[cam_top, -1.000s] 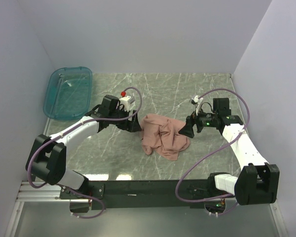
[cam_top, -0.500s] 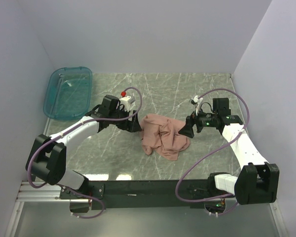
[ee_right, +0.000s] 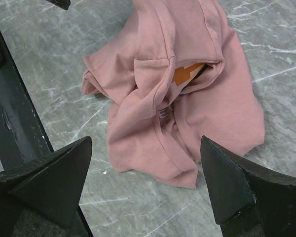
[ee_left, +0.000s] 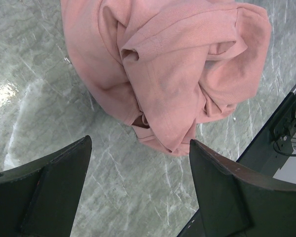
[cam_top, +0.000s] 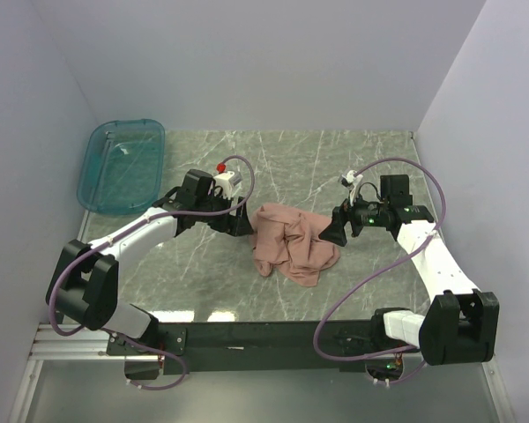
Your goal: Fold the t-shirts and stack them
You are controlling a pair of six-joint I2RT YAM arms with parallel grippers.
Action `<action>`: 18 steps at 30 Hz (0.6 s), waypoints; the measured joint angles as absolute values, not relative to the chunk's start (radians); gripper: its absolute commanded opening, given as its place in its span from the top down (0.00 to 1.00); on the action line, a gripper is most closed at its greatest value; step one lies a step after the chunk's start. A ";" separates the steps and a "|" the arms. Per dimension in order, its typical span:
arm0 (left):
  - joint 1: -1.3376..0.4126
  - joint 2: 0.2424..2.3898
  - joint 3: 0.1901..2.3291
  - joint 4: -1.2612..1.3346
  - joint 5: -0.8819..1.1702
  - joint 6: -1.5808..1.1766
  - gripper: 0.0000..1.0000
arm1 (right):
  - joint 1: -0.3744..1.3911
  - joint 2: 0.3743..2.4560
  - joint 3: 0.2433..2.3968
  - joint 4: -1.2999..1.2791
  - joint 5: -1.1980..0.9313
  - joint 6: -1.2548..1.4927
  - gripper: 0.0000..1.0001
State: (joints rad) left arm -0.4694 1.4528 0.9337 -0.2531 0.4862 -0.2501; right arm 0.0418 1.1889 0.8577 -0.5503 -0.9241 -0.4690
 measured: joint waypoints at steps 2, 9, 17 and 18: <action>-0.469 1.453 0.934 -0.253 0.486 -0.250 0.14 | 0.042 1.189 0.858 -0.550 -0.924 -0.469 0.04; -0.471 1.453 0.934 -0.253 0.487 -0.250 0.14 | 0.042 1.189 0.858 -0.550 -0.924 -0.469 0.04; -0.473 1.453 0.934 -0.253 0.493 -0.250 0.15 | 0.044 1.189 0.858 -0.550 -0.924 -0.469 0.04; -0.473 1.453 0.934 -0.253 0.493 -0.250 0.14 | 0.044 1.189 0.858 -0.550 -0.924 -0.469 0.04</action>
